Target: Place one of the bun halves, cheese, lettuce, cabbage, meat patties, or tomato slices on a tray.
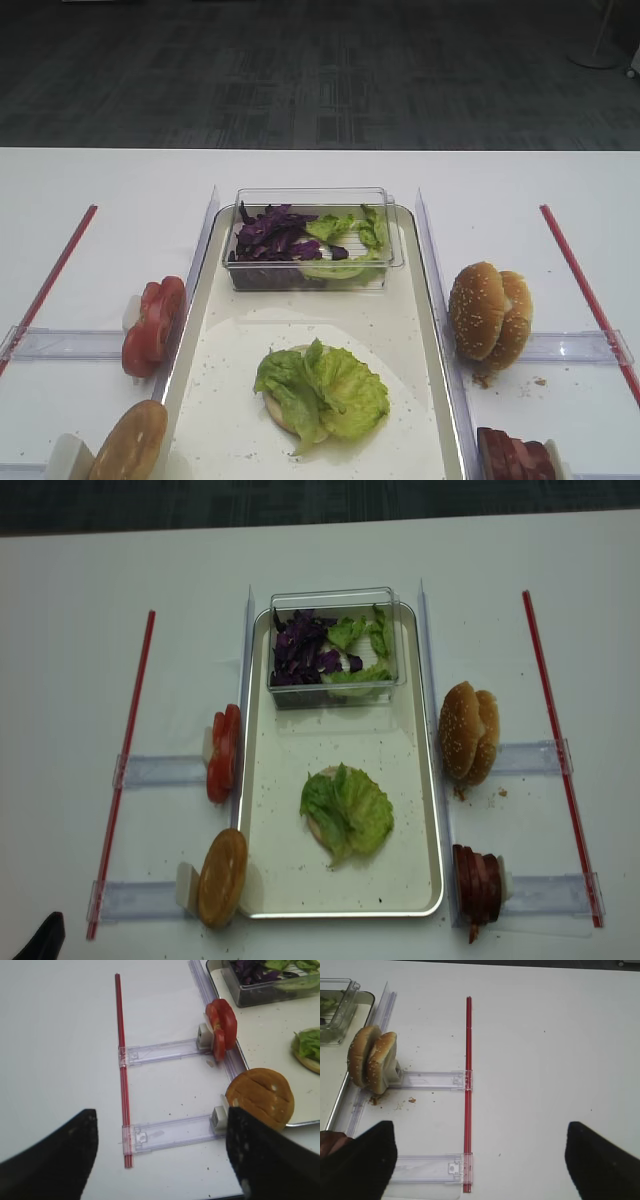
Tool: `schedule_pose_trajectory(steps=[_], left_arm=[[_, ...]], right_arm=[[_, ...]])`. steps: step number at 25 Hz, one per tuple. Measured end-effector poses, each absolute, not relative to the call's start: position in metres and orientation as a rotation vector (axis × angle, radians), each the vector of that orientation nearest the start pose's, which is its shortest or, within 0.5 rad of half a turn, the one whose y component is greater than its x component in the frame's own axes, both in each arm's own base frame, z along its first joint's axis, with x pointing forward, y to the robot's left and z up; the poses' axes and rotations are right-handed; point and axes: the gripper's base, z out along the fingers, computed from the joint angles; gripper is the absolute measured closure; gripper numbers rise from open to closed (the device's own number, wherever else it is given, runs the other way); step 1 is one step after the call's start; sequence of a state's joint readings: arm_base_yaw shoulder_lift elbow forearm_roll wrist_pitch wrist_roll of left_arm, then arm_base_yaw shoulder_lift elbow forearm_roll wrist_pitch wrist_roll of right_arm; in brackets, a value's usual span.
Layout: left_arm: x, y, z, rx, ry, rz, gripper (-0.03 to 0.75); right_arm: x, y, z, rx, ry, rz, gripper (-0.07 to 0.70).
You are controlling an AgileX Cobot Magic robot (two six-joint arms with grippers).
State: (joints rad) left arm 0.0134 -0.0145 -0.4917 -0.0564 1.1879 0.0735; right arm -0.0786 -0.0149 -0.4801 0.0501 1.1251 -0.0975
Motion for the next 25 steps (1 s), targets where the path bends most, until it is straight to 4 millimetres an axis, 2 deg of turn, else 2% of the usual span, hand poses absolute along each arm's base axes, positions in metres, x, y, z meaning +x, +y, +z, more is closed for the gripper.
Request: schedule_pose_trajectory(steps=[7, 25], left_arm=[[-0.0120, -0.0049, 0.2650, 0.072, 2.163, -0.019, 0.223], [-0.0120, -0.0049, 0.2650, 0.072, 2.163, -0.019, 0.223]], right_arm=[[-0.0077, 0.0019, 0.2664, 0.050, 2.116, -0.046, -0.060], [-0.0077, 0.0015, 0.2664, 0.059, 2.115, -0.046, -0.060]])
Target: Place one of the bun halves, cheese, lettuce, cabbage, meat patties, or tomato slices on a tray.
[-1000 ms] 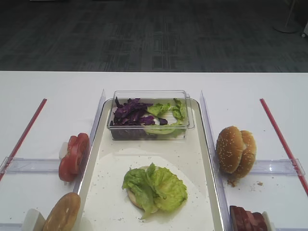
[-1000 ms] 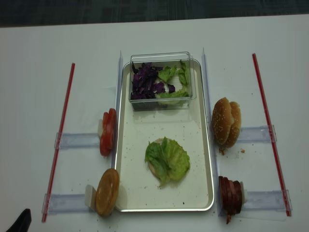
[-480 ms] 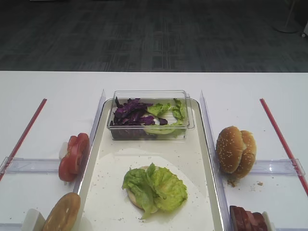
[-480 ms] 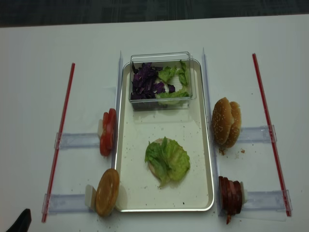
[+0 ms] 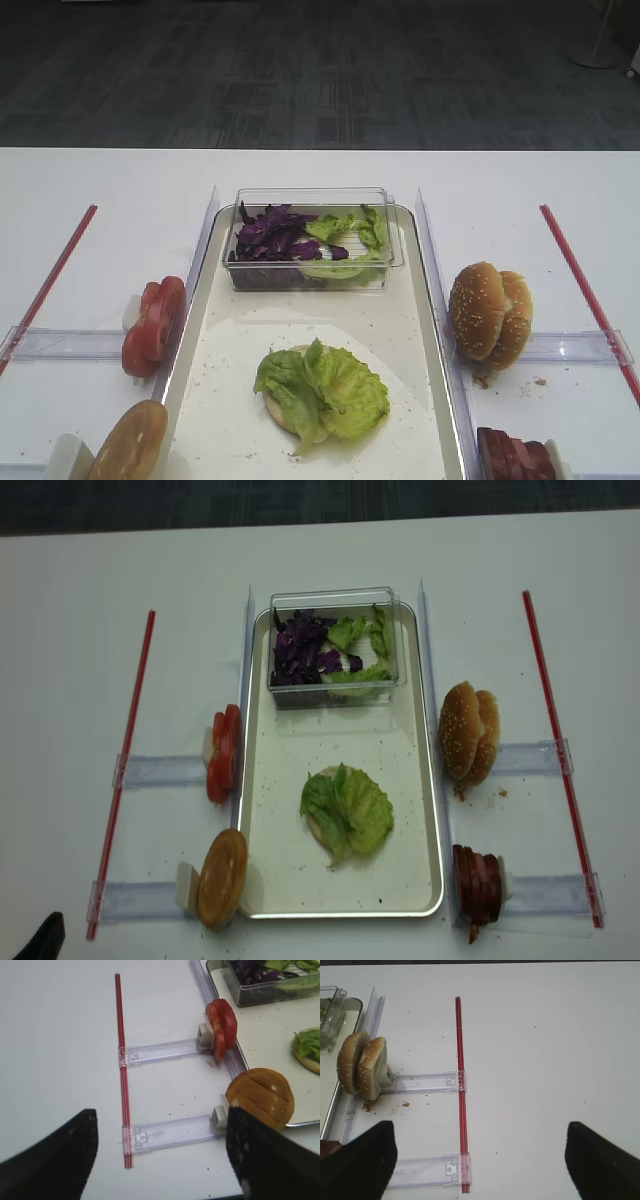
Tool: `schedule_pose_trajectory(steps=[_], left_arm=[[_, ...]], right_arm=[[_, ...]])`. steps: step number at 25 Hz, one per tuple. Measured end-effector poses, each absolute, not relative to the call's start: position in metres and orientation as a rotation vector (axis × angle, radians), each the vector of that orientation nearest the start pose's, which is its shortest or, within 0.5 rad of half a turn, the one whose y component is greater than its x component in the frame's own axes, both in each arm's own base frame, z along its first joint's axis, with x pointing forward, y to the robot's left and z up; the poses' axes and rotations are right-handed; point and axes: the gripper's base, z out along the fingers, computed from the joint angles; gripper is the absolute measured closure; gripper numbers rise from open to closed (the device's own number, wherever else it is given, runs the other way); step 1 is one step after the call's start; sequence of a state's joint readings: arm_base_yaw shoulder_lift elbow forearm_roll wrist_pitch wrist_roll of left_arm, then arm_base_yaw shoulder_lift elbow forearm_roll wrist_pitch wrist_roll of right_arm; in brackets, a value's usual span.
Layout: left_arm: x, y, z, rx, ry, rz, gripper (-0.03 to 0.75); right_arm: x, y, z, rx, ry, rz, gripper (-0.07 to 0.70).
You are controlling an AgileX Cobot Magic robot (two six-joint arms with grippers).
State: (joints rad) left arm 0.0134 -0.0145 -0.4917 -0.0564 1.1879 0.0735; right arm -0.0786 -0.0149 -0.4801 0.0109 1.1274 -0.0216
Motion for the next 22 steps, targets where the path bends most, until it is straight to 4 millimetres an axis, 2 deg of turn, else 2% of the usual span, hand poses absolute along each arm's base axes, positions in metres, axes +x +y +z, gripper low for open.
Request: schedule_pose_trajectory(steps=[22], left_arm=[[-0.0120, -0.0049, 0.2650, 0.072, 2.163, -0.019, 0.223]], right_arm=[[-0.0077, 0.0017, 0.2664, 0.059, 2.115, -0.044, -0.060]])
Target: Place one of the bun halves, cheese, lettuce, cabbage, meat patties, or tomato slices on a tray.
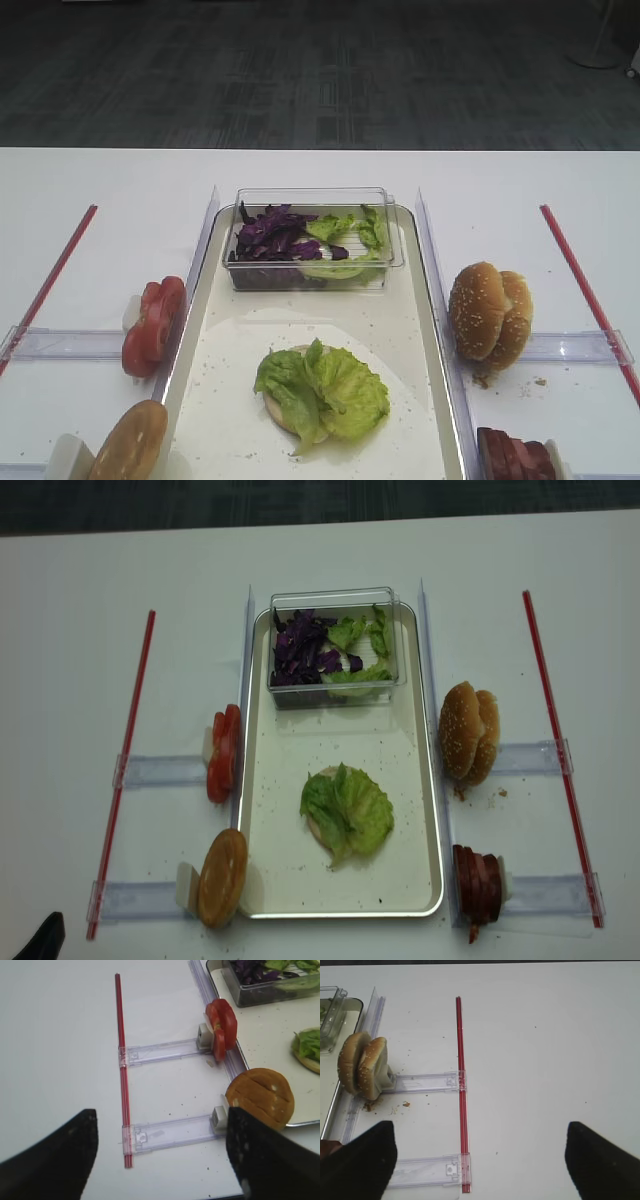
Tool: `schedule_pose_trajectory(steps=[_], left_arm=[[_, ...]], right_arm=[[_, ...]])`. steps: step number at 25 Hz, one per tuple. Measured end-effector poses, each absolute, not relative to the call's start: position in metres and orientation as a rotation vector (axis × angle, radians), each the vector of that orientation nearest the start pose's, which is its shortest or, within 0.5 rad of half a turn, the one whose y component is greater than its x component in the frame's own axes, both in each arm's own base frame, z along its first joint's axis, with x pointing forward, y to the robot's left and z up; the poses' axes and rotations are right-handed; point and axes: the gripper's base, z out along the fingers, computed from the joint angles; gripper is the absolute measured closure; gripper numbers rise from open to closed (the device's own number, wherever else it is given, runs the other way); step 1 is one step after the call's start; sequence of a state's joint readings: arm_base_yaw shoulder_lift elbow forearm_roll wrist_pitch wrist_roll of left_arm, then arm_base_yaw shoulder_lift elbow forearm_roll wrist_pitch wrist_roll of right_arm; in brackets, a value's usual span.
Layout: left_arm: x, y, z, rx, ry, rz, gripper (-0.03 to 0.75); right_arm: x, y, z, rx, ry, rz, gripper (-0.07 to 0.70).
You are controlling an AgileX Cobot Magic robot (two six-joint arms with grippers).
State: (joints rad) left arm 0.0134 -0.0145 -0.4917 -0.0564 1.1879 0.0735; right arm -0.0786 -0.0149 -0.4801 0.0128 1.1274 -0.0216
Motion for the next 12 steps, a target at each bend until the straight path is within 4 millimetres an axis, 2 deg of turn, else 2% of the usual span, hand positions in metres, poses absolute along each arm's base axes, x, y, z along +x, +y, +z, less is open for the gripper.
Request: schedule_pose_trajectory(steps=[12], left_arm=[[-0.0120, -0.0049, 0.2650, 0.072, 2.163, -0.019, 0.223]], right_arm=[[-0.0077, 0.0017, 0.2664, 0.059, 2.115, -0.044, -0.060]])
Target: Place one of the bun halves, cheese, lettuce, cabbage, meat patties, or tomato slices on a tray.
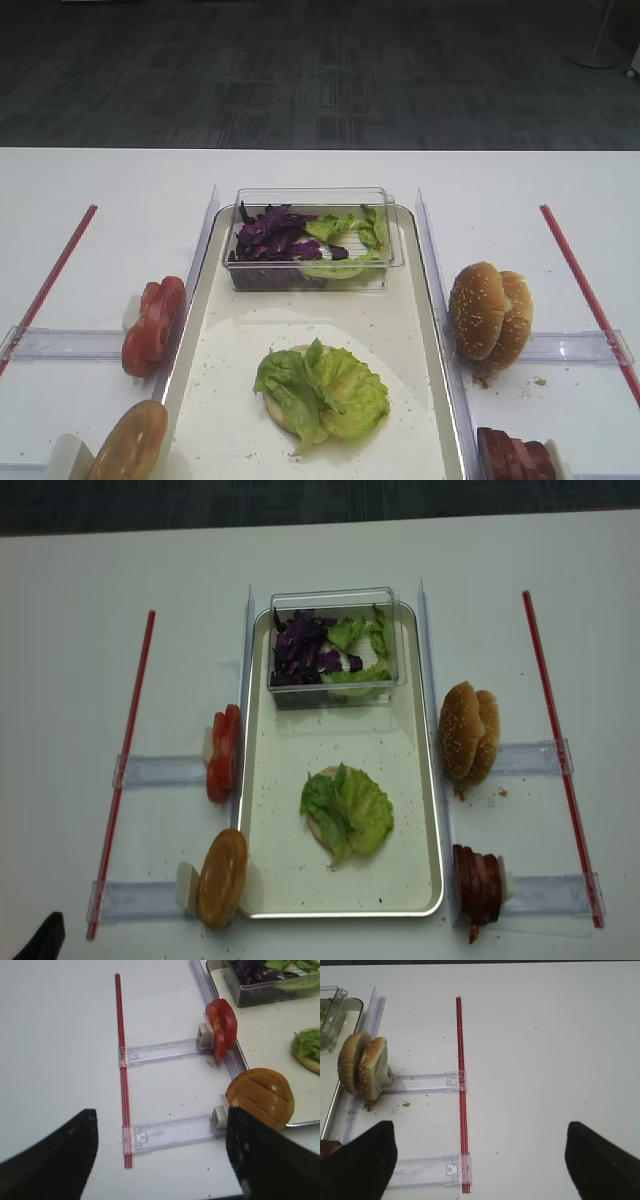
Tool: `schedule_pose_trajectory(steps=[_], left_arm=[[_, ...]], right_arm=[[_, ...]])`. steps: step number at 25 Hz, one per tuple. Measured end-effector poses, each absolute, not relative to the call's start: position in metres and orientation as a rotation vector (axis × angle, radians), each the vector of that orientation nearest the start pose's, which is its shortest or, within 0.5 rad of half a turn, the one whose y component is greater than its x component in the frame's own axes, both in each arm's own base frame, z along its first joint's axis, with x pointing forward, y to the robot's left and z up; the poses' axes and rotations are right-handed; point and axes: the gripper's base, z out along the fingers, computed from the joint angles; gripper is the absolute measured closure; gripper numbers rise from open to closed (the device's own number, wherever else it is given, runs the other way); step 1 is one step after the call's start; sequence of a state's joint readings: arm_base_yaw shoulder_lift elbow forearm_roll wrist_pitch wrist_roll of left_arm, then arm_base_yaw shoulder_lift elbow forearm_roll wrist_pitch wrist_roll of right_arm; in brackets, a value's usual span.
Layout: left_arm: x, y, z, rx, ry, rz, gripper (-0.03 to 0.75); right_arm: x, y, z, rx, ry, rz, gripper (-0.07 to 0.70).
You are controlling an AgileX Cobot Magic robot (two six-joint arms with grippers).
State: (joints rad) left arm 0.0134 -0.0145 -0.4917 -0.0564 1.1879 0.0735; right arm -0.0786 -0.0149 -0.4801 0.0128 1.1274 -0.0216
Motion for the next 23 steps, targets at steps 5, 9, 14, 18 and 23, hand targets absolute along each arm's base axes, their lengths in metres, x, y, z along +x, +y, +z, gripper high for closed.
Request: schedule_pose_trajectory(steps=[5, 9, 14, 18, 23], left_arm=[[-0.0120, -0.0049, 0.2650, 0.072, 2.163, -0.019, 0.223], [-0.0120, -0.0049, 0.2650, 0.072, 2.163, -0.019, 0.223], [-0.0120, -0.0049, 0.2650, 0.072, 2.163, -0.019, 0.223], [-0.0120, -0.0049, 0.2650, 0.072, 2.163, -0.019, 0.223], [-0.0120, -0.0049, 0.2650, 0.072, 2.163, -0.019, 0.223]], right_arm=[[-0.0077, 0.0017, 0.2664, 0.059, 2.115, -0.044, -0.060], [-0.0077, 0.0017, 0.2664, 0.059, 2.115, -0.044, -0.060], [-0.0077, 0.0017, 0.2664, 0.059, 2.115, -0.044, -0.060], [-0.0077, 0.0017, 0.2664, 0.059, 2.115, -0.044, -0.060], [-0.0077, 0.0017, 0.2664, 0.059, 2.115, -0.044, -0.060]])
